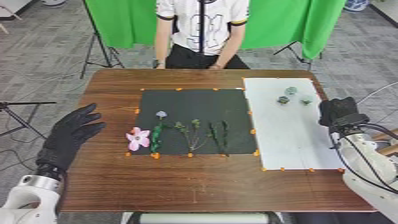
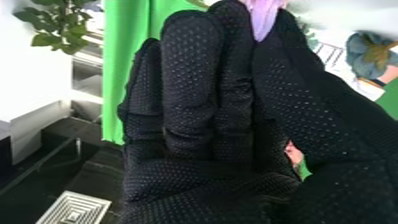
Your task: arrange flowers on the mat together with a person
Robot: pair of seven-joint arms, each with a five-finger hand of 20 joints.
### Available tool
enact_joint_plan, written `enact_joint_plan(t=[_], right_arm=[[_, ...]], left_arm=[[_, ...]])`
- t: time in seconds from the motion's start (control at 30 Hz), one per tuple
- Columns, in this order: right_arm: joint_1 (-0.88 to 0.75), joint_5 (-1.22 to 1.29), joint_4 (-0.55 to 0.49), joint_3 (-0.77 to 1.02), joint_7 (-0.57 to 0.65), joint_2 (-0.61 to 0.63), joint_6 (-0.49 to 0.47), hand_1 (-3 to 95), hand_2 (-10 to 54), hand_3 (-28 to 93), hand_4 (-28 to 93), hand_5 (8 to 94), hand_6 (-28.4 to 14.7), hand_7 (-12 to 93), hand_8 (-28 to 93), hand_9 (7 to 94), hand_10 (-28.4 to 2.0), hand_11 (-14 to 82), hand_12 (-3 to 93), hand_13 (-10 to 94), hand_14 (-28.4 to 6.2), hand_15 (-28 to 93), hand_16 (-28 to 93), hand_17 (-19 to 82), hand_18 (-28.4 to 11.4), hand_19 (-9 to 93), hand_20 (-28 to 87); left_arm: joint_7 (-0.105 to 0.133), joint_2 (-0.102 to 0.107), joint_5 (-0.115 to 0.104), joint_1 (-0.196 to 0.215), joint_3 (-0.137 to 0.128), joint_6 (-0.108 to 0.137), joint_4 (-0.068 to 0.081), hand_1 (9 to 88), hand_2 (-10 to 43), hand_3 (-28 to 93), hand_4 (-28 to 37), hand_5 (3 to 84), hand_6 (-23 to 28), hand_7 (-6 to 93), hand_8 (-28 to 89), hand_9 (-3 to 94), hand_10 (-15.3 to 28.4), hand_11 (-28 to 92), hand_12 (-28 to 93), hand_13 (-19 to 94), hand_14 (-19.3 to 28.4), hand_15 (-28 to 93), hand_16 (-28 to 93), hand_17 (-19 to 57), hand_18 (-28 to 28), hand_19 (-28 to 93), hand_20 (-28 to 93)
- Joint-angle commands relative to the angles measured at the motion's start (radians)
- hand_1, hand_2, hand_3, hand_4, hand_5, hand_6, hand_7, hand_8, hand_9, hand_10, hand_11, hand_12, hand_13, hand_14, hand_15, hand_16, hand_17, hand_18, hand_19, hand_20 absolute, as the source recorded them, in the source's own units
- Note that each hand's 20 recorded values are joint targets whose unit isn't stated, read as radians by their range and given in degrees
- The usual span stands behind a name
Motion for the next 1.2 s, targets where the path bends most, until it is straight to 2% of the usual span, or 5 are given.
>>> enact_joint_plan(t=[0.03, 0.37, 0.6, 0.87, 1.2], right_arm=[[-0.010, -0.026, -0.012, 0.017, -0.014, 0.005, 0.147, 52.2, -9.5, 77, -28, 73.8, 3.3, 48, -2, 86.2, -3.8, 18.5, 49.8, 76, -1.2, 47, 40, 34, -11.4, 64, 40], [-0.021, -0.014, -0.116, 0.054, -0.073, -0.021, 0.193, 52.1, -9.5, 78, -28, 74.2, 2.7, 48, -2, 86.8, -3.9, 17.8, 51.3, 77, -1.0, 46, 43, 35, -11.8, 63, 41], [0.196, 0.022, -0.160, -0.155, -0.214, -0.108, 0.209, 52.1, -9.5, 78, -28, 74.0, 2.6, 48, -1, 86.8, -4.2, 17.5, 51.4, 77, -1.2, 46, 43, 34, -12.0, 63, 41], [0.474, 0.087, -0.143, -0.427, -0.342, -0.245, 0.229, 52.0, -9.5, 78, -28, 73.5, 2.7, 48, -2, 86.5, -4.2, 17.6, 51.5, 77, -1.2, 46, 43, 34, -12.0, 63, 41], [0.609, 0.125, -0.103, -0.588, -0.444, -0.360, 0.237, 51.9, -9.5, 78, -28, 73.2, 2.9, 49, -2, 86.2, -4.1, 17.8, 51.9, 76, -0.8, 46, 43, 33, -12.3, 63, 41]], left_arm=[[-0.010, -0.002, 0.003, 0.016, -0.002, -0.006, 0.004, 25.7, -2.4, 69, -24.6, 33.2, 3.0, 23.1, -11, 29.7, 11.9, 28, 18, 28, 14.2, 50, -3, -6.0, 20.8, 51, 13], [-0.010, -0.004, 0.004, 0.025, -0.006, -0.005, -0.002, 25.8, -2.5, 69, -24.7, 33.2, 3.1, 23.1, -11, 29.8, 11.8, 28, 18, 27, 14.2, 50, -3, -6.1, 20.8, 51, 13], [-0.015, -0.013, 0.002, 0.045, -0.011, 0.003, -0.010, 25.8, -2.5, 69, -24.7, 33.2, 3.1, 23.2, -11, 29.8, 11.8, 28, 18, 27, 14.3, 50, -3, -6.1, 20.8, 51, 13], [-0.019, -0.012, 0.006, 0.033, 0.004, -0.002, -0.008, 25.8, -2.4, 69, -24.6, 33.2, 3.1, 23.1, -11, 29.7, 11.8, 28, 18, 27, 14.2, 50, -3, -6.2, 20.8, 51, 13], [-0.025, -0.019, 0.004, 0.042, 0.006, 0.008, -0.011, 25.8, -2.4, 69, -24.5, 33.1, 3.0, 23.1, -11, 29.7, 11.7, 28, 18, 27, 14.2, 50, -3, -6.2, 20.8, 51, 13]])
